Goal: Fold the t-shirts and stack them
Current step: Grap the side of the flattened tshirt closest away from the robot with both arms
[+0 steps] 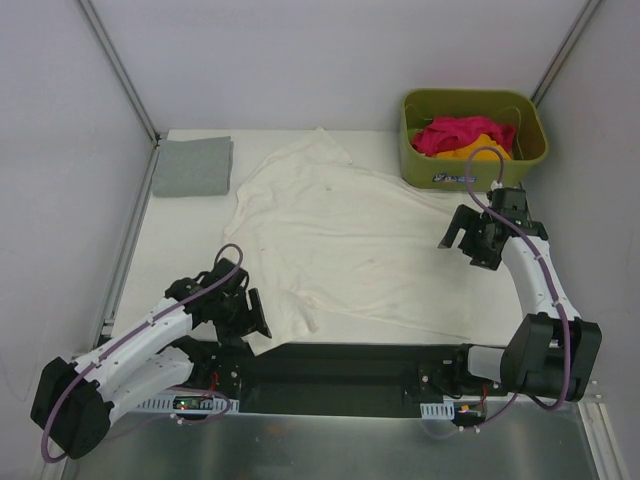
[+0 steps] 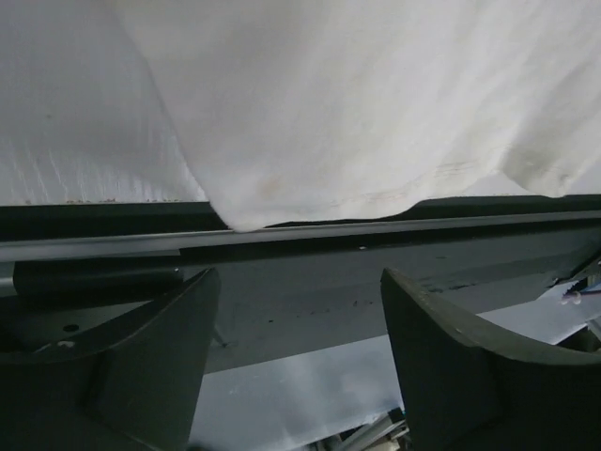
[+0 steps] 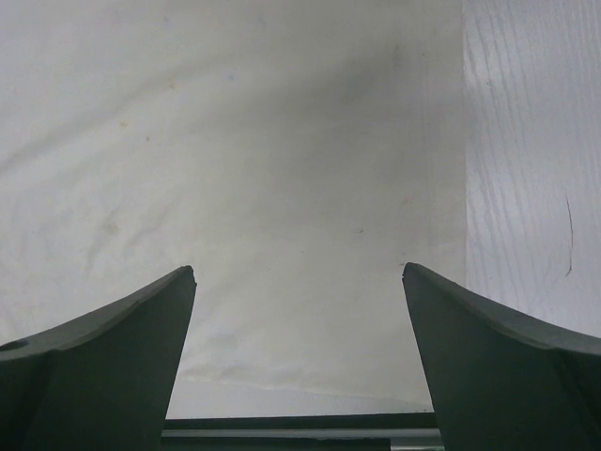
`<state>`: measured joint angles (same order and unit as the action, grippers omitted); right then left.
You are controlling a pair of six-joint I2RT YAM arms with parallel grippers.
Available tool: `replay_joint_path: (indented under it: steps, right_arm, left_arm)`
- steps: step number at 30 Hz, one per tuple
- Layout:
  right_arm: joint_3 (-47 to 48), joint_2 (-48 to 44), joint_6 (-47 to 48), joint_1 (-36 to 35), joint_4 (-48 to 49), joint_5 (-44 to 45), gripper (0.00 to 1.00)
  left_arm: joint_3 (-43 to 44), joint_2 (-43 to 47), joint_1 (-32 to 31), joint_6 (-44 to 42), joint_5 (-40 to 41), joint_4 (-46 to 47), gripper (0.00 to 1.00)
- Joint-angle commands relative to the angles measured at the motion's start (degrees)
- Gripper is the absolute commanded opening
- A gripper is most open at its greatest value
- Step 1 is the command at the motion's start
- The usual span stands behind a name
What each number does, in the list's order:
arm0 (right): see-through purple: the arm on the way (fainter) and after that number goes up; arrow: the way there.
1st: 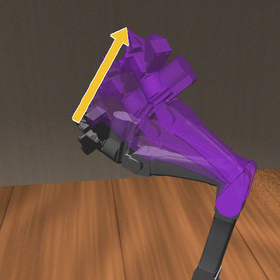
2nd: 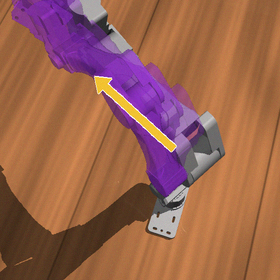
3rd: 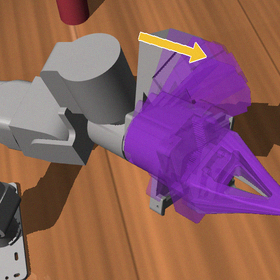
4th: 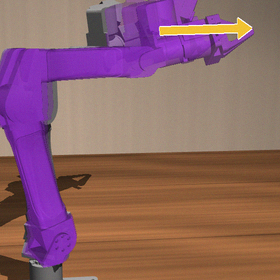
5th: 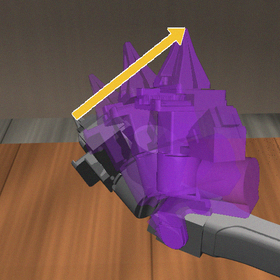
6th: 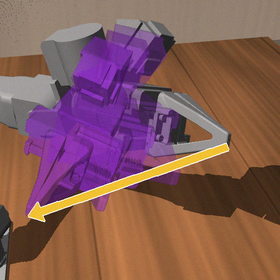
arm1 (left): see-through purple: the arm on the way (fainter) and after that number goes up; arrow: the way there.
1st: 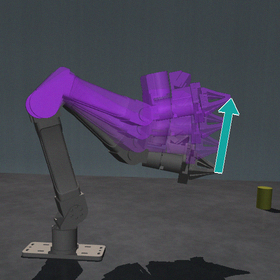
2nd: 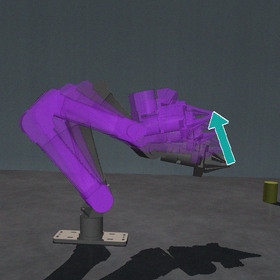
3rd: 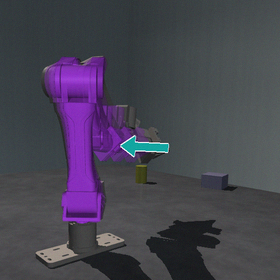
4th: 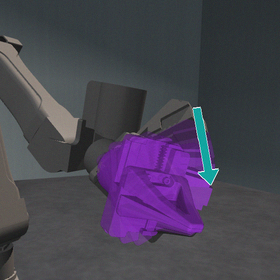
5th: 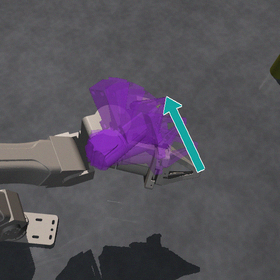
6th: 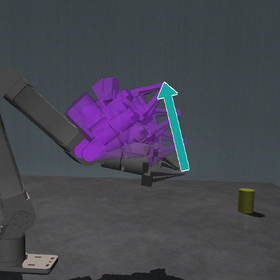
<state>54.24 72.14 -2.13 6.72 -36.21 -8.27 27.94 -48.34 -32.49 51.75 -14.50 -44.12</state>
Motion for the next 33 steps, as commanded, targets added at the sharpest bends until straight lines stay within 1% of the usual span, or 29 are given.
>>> replay_joint_path:
  steps: [1,3,4,8,13,17,20,21,23,24,26,27,30,33]
  right_arm:
    - [-0.8,-1.39,-0.07,-0.22,0.44,0.8,0.97]
    - [-0.89,-1.39,-0.15,-0.22,0.52,0.63,0.97]
    - [-0.89,-1.3,-0.07,-0.22,0.52,0.54,0.97]
    - [-1.15,-1.56,0.29,-0.22,0.35,0.19,0.97]
    - [-0.89,-1.04,0.37,-0.22,0.26,-0.25,0.97]
    - [-0.98,-0.6,0.29,-0.22,0.44,-1.57,0.97]
    - [-1.33,-0.77,0.29,-0.22,0.52,-2.18,0.97]
    - [-1.5,-0.95,0.2,-0.22,0.52,-2.19,0.97]
    - [-1.77,-1.12,0.2,-0.22,0.43,-2.1,0.97]
    - [-1.85,-1.38,0.2,-0.22,0.26,-2.01,0.97]
    - [-2.12,-1.82,0.11,-0.22,0.08,-1.92,0.97]
    - [-2.29,-1.91,0.02,-0.22,0.0,-1.75,0.97]
    - [-2.73,-3.32,-0.59,-0.22,-1.4,-1.13,0.97]
    - [-3.96,-6.03,-3.13,-0.22,-3.86,0.01,0.97]
  left_arm:
    - [-1.4,-2.72,-1.26,4.07,1.57,-1.85,0.61]
    - [-0.44,-5.36,-1.52,3.28,2.81,-1.67,0.6]
    - [0.0,-6.15,-1.52,3.01,3.42,-1.5,0.56]
    - [1.06,-9.75,-1.61,2.74,5.01,0.34,0.52]
    - [-0.17,-13.97,-1.61,2.22,4.31,6.3,0.5]
    - [-1.05,-17.92,-1.61,2.39,3.69,11.24,0.47]
    - [-0.79,-20.21,-1.61,2.31,3.95,12.83,0.41]
    - [-0.52,-20.65,-1.61,2.13,4.39,13.0,0.36]
    - [0.09,-21.71,-1.61,1.61,4.57,13.62,0.32]
    - [0.35,-22.06,-1.61,1.43,4.4,13.71,0.25]
    - [1.15,-22.77,-1.61,0.64,4.22,13.88,0.13]
    - [1.32,-22.77,-1.61,0.46,4.13,13.88,0.01]
    - [1.94,-21.63,-1.61,-0.24,2.64,13.88,0.0]
    - [1.68,-18.47,-1.61,-0.16,0.53,13.62,0.0]
